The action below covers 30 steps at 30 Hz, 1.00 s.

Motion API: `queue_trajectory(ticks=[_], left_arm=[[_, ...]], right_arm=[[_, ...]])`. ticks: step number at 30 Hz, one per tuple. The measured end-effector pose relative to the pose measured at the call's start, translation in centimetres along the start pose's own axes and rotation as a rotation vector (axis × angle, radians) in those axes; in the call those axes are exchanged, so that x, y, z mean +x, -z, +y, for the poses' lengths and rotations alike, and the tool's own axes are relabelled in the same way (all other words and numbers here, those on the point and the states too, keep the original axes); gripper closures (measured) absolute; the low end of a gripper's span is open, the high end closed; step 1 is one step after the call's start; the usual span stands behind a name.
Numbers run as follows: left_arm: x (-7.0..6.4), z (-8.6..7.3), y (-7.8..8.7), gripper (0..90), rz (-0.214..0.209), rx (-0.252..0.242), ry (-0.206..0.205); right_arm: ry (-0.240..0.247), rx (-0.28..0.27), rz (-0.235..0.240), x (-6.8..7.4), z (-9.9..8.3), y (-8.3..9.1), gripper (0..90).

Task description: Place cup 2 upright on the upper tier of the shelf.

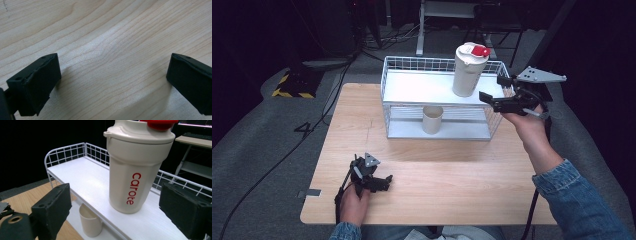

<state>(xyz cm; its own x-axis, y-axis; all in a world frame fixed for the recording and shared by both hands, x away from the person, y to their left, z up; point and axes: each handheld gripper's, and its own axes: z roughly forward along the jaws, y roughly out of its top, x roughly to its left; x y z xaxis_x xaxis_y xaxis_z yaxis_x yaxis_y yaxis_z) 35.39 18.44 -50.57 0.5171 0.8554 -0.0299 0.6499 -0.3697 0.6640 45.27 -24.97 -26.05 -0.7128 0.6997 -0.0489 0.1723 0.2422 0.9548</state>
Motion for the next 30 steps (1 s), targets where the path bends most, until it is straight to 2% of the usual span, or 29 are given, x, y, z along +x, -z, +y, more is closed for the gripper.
queue_trajectory(ticks=[6, 15, 17, 19, 24, 26, 28, 29, 30], left_arm=[[0.0, 0.0, 0.0, 0.0, 0.000, 0.000, 0.000], [0.0, 0.0, 0.0, 0.0, 0.000, 0.000, 0.000], [0.0, 0.0, 0.0, 0.0, 0.000, 0.000, 0.000], [0.0, 0.0, 0.0, 0.0, 0.000, 0.000, 0.001], [-0.1, 0.0, 0.0, 0.0, 0.004, -0.002, 0.006], [-0.1, 0.0, 0.0, 0.0, 0.003, -0.003, 0.007], [-0.1, 0.0, 0.0, 0.0, 0.003, -0.003, 0.007], [-0.1, 0.0, 0.0, 0.0, 0.004, -0.002, 0.007], [-0.1, 0.0, 0.0, 0.0, 0.004, -0.002, 0.008]], right_arm=[[-0.009, 0.022, 0.006, 0.0, -1.2, 1.6, 11.7], [-0.013, 0.067, -0.015, -0.3, -3.3, 4.1, 12.1], [-0.019, 0.078, -0.024, -0.5, -4.3, 5.1, 12.0], [-0.019, 0.081, -0.027, -0.5, -4.6, 5.2, 12.0], [-0.021, 0.128, -0.061, -0.6, -7.0, 6.3, 12.5], [-0.023, 0.134, -0.066, -0.6, -7.3, 6.4, 12.5], [-0.025, 0.155, -0.086, -0.6, -8.7, 6.9, 12.6], [-0.025, 0.155, -0.086, -0.6, -8.7, 6.9, 12.6], [-0.022, 0.170, -0.093, -0.5, -9.6, 7.1, 12.5]])
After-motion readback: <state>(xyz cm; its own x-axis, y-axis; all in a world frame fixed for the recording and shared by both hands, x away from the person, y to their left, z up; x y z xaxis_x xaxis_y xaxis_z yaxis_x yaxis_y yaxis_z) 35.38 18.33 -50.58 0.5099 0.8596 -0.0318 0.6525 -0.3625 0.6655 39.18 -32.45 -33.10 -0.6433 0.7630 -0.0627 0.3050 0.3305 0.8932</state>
